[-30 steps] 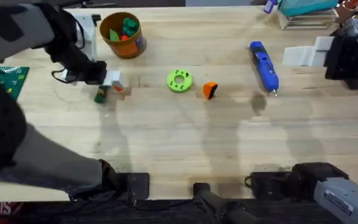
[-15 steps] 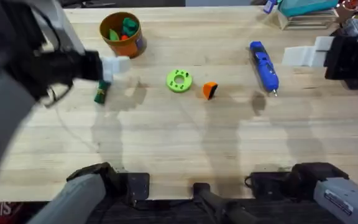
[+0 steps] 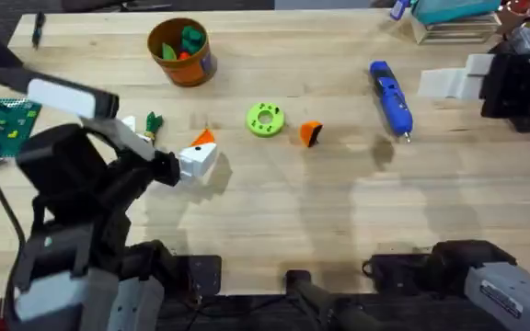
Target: Pick up the gripper from the table and insert it into the empty holder that is missing its gripper. Then pick up a screw, insert it into the mounting hole, and use the screwdriver to tighten it. Finally, clean up the table by picking up the vegetable and placing it into the bucket.
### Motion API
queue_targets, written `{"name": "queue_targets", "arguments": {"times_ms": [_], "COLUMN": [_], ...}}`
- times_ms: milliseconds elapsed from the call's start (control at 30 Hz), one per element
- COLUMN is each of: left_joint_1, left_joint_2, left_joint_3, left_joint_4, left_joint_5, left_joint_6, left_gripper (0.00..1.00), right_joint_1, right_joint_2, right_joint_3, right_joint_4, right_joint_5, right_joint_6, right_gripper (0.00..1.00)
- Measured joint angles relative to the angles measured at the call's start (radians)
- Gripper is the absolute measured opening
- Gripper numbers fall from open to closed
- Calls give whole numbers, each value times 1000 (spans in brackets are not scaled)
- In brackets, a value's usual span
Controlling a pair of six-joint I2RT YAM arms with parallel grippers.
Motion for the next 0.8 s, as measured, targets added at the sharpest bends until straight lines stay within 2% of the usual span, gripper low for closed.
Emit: {"name": "queue_targets", "arguments": {"times_ms": [133, 500, 667, 800], "left_joint_1": [0, -7, -74, -132], "left_joint_2": [-98, -259, -320, -355], "left_joint_3": [-20, -66, -75, -104], "left_joint_4": [3, 3, 5, 48], "left_joint_5": [14, 100, 117, 129], "left_joint_6": [0, 0, -5, -51], "left_gripper": [987, 987, 988, 987], "right_joint_1": [0, 0, 0, 0], "right_joint_2": [0, 0, 0, 0], "right_joint_3": [0, 0, 0, 0], "right_joint_4": [-2, -2, -1, -2], "right_joint_5": [0, 0, 0, 0], "right_joint_6": [0, 0, 0, 0], "right_gripper": [994, 994, 994, 993]}}
